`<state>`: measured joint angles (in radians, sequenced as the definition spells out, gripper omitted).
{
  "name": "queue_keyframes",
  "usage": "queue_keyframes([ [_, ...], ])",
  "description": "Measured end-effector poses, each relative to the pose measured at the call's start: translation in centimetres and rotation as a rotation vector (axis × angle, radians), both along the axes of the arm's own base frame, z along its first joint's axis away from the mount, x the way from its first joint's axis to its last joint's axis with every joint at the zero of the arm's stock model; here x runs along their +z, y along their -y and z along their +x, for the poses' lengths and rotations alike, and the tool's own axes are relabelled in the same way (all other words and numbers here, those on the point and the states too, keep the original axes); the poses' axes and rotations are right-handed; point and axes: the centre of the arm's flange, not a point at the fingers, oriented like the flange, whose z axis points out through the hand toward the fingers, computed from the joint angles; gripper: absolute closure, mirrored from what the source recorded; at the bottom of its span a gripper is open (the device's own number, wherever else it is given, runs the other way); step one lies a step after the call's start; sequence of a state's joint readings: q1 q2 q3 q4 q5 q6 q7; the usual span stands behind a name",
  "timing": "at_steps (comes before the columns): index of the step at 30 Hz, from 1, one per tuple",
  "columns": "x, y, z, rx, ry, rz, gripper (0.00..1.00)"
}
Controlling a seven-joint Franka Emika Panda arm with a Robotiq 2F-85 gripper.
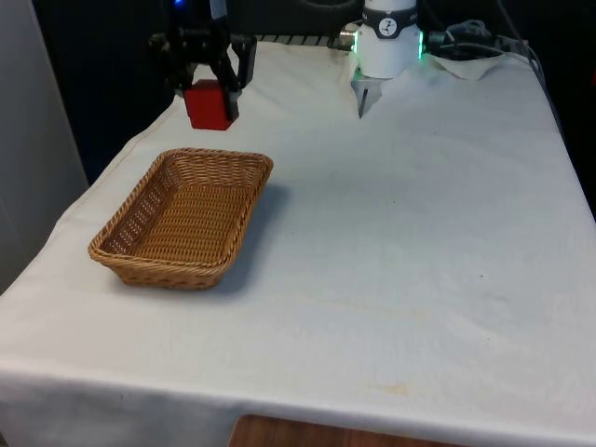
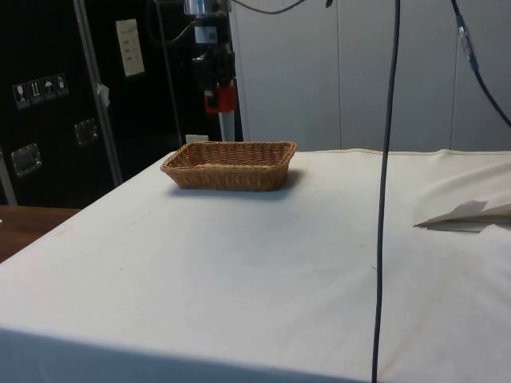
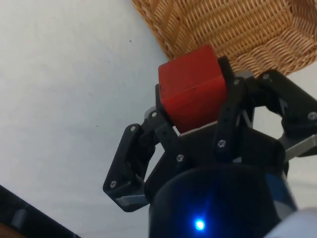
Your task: Pick up the cube and place it into the basket.
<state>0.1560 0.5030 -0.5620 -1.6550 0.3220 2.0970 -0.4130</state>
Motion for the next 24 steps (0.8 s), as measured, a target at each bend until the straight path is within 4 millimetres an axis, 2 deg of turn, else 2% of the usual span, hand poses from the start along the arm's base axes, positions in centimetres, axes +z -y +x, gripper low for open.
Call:
queue_keyframes([
  [24,-4.1,0.8,0.9,-0.008,-0.015,0.017,1.0],
])
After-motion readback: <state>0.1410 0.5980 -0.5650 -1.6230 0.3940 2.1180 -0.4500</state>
